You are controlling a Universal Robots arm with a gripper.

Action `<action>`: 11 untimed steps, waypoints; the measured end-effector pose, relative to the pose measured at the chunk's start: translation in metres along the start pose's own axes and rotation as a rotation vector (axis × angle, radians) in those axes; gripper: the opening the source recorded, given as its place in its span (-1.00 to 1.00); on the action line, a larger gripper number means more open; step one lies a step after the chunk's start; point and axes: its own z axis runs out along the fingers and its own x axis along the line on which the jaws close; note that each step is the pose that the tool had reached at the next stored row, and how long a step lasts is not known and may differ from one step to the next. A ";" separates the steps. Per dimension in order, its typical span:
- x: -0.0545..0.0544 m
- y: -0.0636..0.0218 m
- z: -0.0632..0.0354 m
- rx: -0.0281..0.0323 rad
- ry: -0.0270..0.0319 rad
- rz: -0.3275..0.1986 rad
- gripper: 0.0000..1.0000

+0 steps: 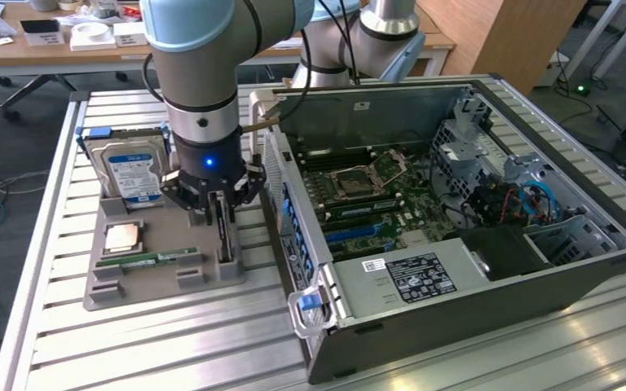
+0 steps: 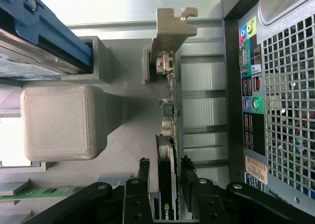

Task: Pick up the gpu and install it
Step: 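Pick up the gpu and move the gpu toward the slot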

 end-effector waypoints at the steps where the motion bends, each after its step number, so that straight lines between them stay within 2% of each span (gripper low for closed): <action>1: 0.000 0.0000 0.0000 0.0000 0.0000 0.000 -0.22; 5: 0.000 0.0000 0.0000 0.0000 0.0000 0.000 -0.25; 7: 0.000 0.0000 0.0000 0.0001 0.0001 0.000 -0.47; 11: 0.000 0.0000 0.0000 0.0000 0.0000 0.000 -0.47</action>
